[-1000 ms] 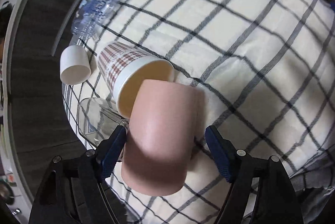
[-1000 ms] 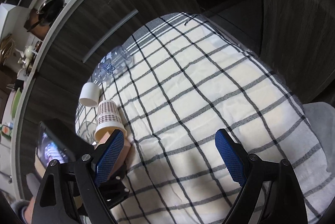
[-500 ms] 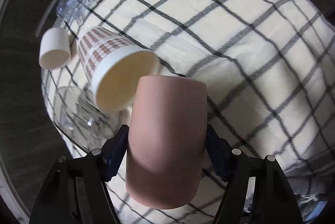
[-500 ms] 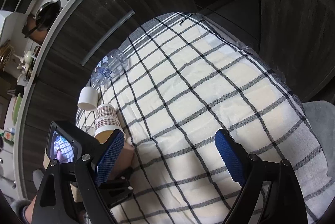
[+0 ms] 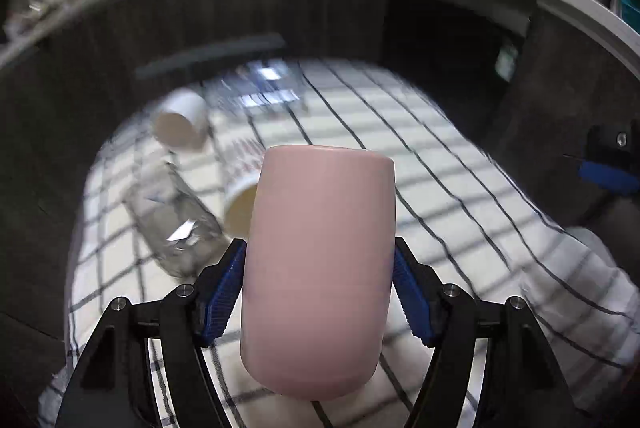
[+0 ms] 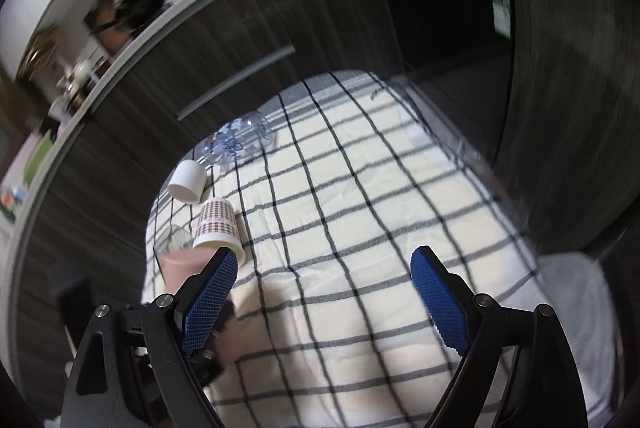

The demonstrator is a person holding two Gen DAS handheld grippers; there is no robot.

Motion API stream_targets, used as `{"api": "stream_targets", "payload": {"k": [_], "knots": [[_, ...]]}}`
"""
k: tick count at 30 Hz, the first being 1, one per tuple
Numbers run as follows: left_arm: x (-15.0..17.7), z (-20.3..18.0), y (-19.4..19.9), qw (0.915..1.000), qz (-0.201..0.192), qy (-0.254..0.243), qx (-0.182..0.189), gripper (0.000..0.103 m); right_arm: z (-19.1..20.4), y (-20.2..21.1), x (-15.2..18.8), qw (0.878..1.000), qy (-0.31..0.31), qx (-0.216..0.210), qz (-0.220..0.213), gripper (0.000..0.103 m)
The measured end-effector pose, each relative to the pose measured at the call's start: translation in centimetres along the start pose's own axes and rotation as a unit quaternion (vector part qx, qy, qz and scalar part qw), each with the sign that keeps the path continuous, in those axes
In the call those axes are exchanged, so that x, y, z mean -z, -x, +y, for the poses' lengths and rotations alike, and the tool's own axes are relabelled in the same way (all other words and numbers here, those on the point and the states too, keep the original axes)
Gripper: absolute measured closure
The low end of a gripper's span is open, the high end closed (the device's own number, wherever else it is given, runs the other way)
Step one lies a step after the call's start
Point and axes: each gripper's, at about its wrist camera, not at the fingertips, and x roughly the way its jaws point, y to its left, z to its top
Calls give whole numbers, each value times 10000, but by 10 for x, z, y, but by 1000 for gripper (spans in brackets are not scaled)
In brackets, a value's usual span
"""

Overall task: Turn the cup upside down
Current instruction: 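Lower the pink cup rim-down onto the cloth and open the left gripper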

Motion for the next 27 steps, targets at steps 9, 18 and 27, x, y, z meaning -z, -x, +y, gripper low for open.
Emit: {"api": "stream_targets", "payload": {"k": [9, 18, 27], "knots": [[44, -6, -1, 9972, -365, 585, -305, 33, 8, 12, 28, 9966, 764, 310, 62, 14], [76, -12, 13, 9962, 301, 794, -171, 32, 5, 24, 33, 9969, 722, 293, 113, 14], [67, -16, 26, 9968, 274, 727, -178, 17, 8, 27, 42, 9963, 812, 247, 127, 14]]}}
